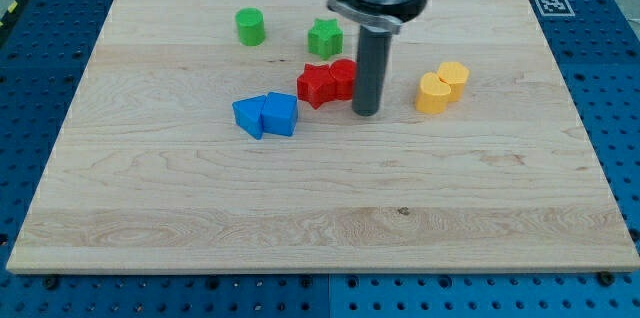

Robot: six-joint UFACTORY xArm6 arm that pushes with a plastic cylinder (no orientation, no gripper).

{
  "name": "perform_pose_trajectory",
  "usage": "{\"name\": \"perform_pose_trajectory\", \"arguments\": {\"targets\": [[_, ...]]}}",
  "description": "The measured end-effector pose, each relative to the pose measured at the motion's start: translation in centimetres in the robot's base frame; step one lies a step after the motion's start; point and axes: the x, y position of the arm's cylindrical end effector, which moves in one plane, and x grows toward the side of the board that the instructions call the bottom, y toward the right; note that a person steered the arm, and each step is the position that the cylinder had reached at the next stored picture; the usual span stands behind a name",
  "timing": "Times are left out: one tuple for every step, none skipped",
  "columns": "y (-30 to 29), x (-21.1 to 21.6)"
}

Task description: Push the red circle into the red star

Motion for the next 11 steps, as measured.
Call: {"name": "perform_pose_trajectory", "arguments": {"targets": [[-3.8,-0.2],[-5.0,-1.3],[-5.5,-1.9],[-5.5,-0.5],[-3.4,0.5],[-0.1,-0.1],[1.8,-1.1],[1.8,-2.2],[1.6,-3.3],[1.0,-3.3],[0.5,-3.3]]}}
